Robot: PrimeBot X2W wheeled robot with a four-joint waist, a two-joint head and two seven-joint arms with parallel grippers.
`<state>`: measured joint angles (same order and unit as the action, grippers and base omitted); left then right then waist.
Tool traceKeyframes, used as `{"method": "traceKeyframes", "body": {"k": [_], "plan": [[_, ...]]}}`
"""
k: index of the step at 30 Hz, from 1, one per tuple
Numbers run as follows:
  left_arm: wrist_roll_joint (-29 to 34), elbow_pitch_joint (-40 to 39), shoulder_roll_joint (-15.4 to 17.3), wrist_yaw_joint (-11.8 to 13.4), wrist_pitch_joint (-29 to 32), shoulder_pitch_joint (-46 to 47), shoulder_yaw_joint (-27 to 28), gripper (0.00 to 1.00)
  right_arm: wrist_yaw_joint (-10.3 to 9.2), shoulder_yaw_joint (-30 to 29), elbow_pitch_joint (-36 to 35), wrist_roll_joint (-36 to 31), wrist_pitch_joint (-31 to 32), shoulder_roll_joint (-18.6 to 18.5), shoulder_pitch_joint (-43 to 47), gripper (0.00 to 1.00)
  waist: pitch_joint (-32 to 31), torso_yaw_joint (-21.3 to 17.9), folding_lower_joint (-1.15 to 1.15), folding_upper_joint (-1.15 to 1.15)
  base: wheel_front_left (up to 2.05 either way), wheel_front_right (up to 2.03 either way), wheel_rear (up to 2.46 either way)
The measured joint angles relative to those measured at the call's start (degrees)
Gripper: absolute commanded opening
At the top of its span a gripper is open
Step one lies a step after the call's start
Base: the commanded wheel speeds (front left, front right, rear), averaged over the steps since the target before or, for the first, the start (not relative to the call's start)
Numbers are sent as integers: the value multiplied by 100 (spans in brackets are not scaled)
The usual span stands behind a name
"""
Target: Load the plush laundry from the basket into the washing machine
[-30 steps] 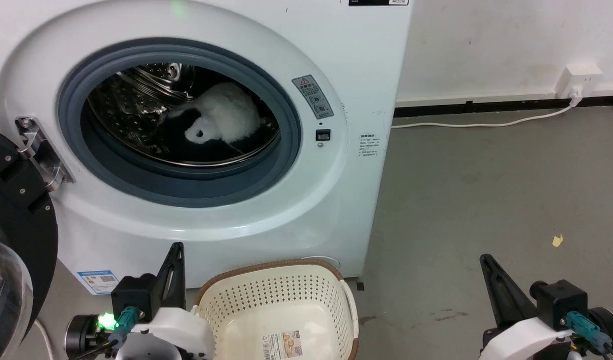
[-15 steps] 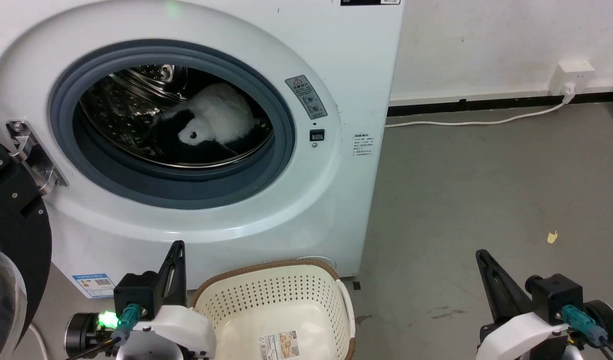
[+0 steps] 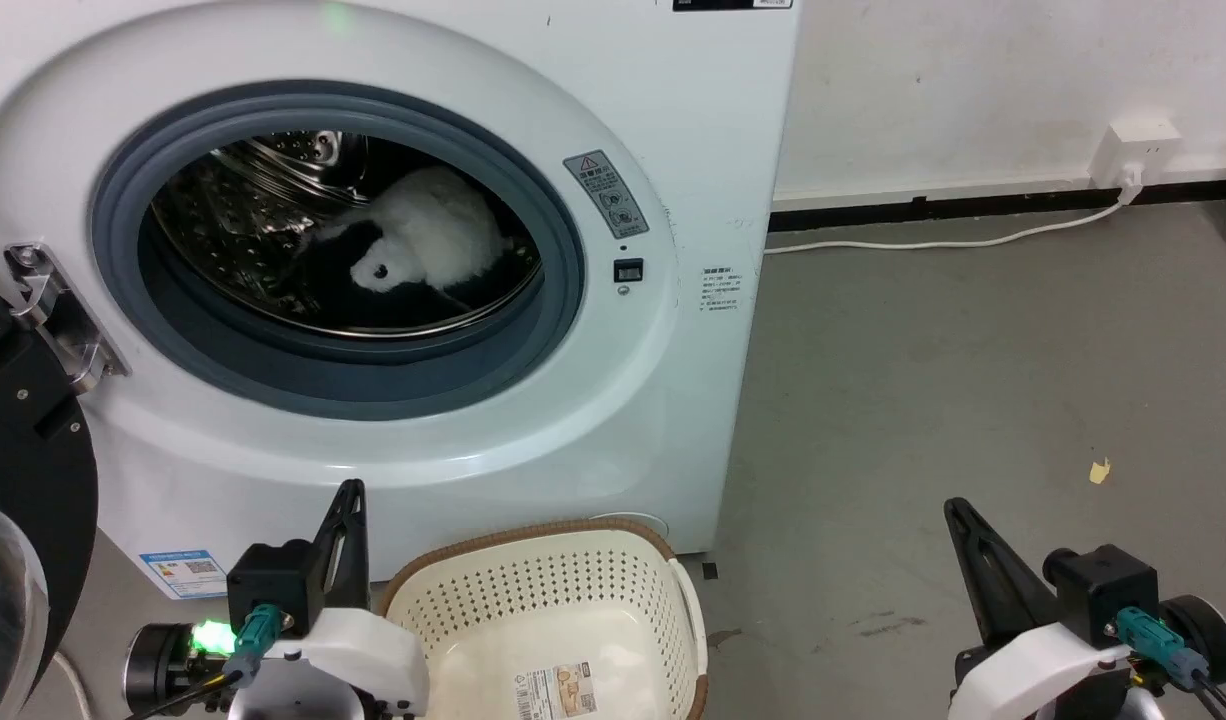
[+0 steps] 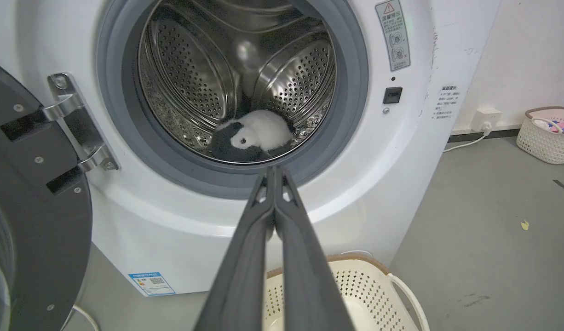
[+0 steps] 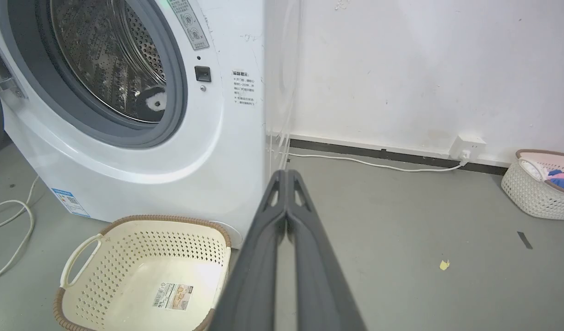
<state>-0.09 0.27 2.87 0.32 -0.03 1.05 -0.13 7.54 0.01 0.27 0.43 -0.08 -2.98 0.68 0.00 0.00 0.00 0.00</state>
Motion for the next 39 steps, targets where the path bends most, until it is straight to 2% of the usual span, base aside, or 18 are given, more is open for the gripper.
{"method": "traceKeyframes", "body": {"k": [39], "plan": [[0, -1, 0, 0, 1, -2, 0, 0, 0, 1, -1, 0, 1, 0, -1, 0, 0, 0, 0, 0, 0, 0, 0]]}}
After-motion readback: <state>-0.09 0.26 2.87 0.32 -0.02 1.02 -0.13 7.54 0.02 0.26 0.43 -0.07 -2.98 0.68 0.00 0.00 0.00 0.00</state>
